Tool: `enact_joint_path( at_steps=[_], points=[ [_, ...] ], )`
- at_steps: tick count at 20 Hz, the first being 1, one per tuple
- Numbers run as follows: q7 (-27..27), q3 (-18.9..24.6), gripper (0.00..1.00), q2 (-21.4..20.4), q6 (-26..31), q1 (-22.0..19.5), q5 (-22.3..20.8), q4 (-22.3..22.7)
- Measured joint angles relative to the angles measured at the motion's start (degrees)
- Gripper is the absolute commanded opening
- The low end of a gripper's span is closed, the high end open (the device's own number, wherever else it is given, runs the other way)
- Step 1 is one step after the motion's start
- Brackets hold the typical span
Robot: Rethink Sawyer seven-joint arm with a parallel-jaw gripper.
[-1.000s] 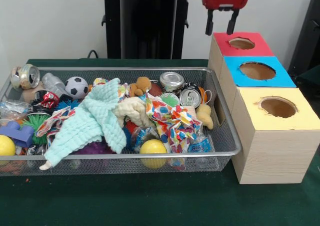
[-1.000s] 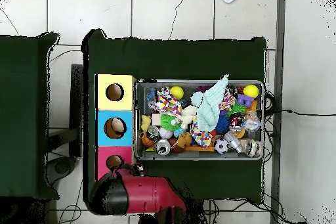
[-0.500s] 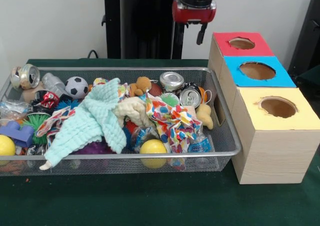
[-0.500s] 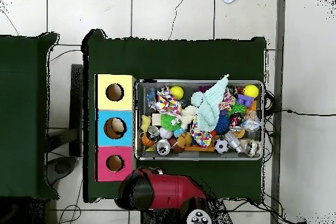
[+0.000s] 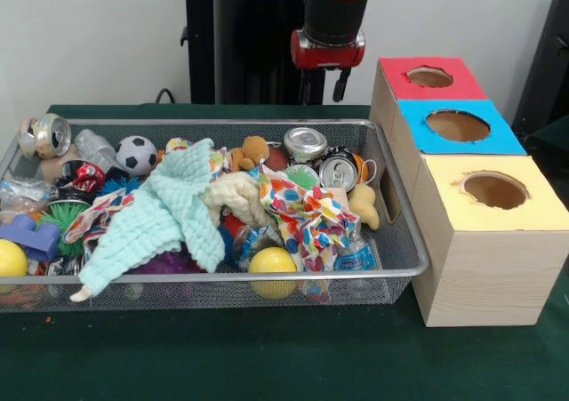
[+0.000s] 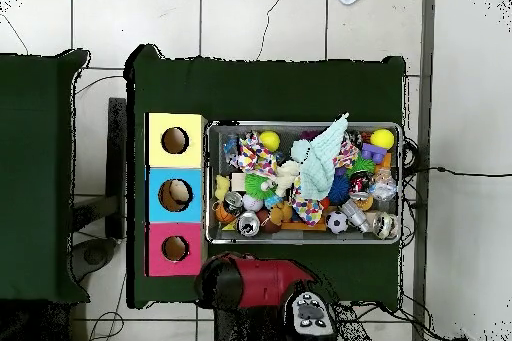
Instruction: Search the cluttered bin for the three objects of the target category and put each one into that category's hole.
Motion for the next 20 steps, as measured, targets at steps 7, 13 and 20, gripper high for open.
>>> enact_joint_path(
  at_steps=[7, 13, 20],
  points=[
    [0.0, 0.1, 1.0, 5.6, -0.6, 1.1, 0.0, -4.1],
    [0.0, 0.3, 1.0, 8.8, -0.6, 1.1, 0.0, -7.7],
    [0.0, 0.1, 1.0, 10.2, 1.2, 1.0, -2.2, -10.4]
  ],
)
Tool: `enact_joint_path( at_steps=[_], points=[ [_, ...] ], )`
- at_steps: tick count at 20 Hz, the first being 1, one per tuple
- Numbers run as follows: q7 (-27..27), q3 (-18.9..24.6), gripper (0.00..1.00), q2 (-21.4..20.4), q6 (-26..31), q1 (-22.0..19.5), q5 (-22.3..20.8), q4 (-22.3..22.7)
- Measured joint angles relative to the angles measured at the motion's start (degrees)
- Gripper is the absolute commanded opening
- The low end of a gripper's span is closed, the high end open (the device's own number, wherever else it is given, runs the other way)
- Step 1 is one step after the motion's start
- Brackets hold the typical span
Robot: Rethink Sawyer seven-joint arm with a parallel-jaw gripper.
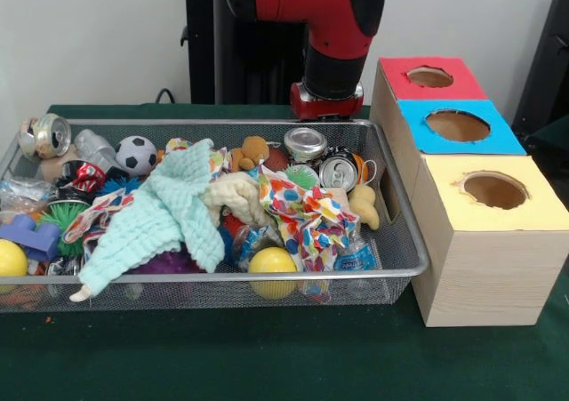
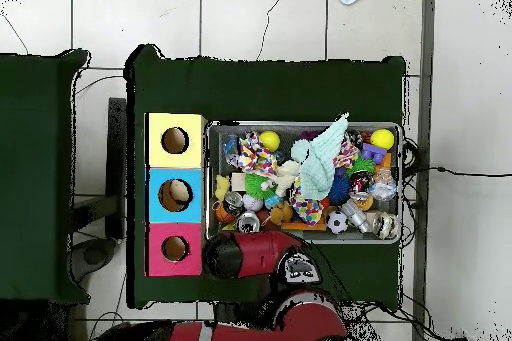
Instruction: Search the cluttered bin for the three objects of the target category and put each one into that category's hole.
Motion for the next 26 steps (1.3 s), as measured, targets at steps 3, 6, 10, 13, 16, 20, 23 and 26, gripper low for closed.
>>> enact_joint_path(
  at_steps=[3, 6, 10, 13, 16, 20, 23, 26],
  points=[
    [0.0, 0.0, 1.0, 0.0, 0.9, -0.2, -0.8, -0.5],
    [0.0, 0.1, 1.0, 0.2, 2.9, -0.3, -1.1, -1.3],
    [0.0, 0.2, 1.0, 0.4, 6.2, -0.3, -1.1, -2.6],
    [0.0, 0.3, 1.0, 0.7, 8.7, -0.3, -1.1, -3.6],
    [0.0, 0.4, 1.0, 0.9, 10.4, -0.3, -1.1, -4.4],
    [0.0, 0.4, 1.0, 1.2, 12.9, -0.1, -1.1, -5.4],
    [0.0, 0.2, 1.0, 1.3, 13.8, 0.2, -1.1, -5.9],
    [0.0, 0.2, 1.0, 1.3, 13.8, 0.5, -1.1, -5.9]
  ],
)
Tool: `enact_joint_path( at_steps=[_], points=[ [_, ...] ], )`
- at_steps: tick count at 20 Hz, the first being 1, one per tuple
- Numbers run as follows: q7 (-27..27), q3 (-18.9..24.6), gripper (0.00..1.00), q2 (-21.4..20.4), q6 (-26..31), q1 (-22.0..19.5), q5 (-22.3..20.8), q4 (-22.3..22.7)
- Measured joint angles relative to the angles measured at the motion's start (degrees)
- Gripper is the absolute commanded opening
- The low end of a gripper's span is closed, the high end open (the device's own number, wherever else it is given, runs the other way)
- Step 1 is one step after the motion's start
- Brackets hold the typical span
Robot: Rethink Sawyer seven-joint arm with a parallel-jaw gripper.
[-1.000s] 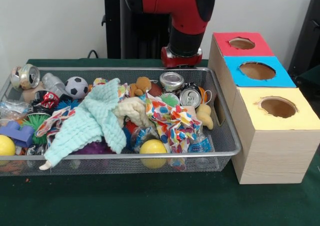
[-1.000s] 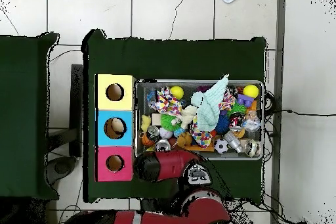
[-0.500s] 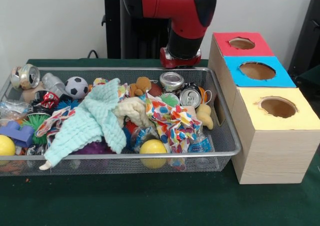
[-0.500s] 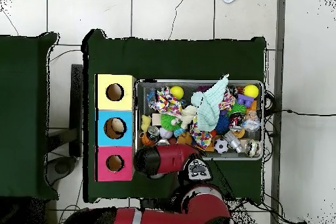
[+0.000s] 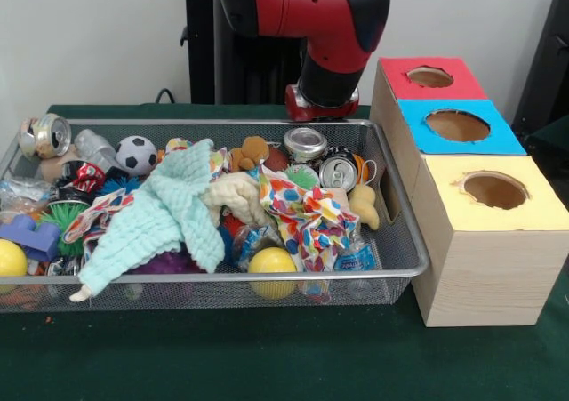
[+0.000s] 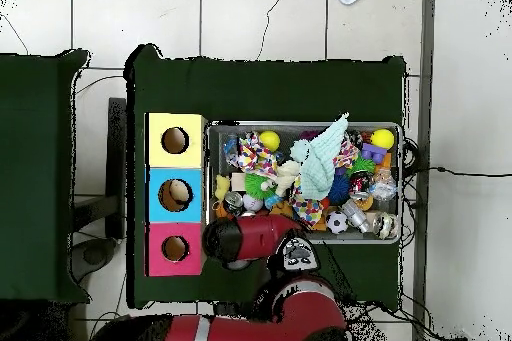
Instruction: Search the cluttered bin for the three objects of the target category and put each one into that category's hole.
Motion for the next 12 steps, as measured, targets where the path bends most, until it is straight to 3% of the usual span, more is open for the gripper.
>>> enact_joint_path(
  at_steps=[12],
  points=[
    [0.0, 0.0, 1.0, -3.9, 3.2, 0.9, 0.0, 1.2]
  ],
)
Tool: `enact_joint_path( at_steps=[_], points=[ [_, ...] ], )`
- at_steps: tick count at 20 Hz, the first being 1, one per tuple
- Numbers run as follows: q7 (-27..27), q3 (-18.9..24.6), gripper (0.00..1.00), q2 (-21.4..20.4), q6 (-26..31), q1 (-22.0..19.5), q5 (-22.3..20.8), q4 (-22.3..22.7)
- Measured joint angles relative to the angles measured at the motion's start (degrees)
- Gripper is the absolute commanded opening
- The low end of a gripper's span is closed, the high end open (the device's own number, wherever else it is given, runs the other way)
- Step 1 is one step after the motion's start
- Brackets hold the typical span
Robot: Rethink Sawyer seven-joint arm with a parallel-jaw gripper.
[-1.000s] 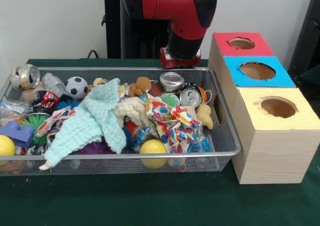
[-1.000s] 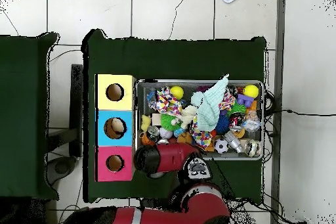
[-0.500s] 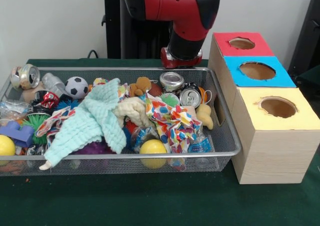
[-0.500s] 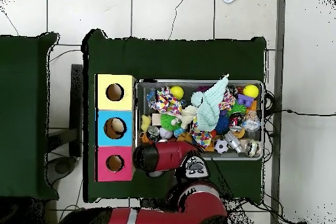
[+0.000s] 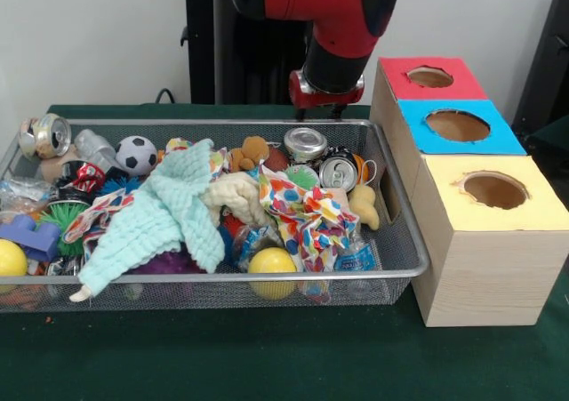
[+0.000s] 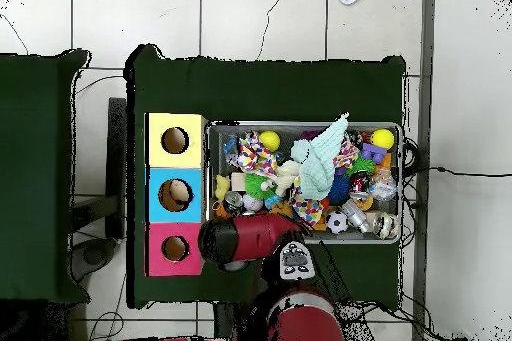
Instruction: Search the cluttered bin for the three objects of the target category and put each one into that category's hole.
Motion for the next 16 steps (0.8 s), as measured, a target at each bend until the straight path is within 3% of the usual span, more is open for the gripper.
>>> enact_joint_path(
  at_steps=[16],
  points=[
    [0.0, 0.1, 1.0, -9.9, 1.4, 0.3, 0.1, 1.6]
  ],
)
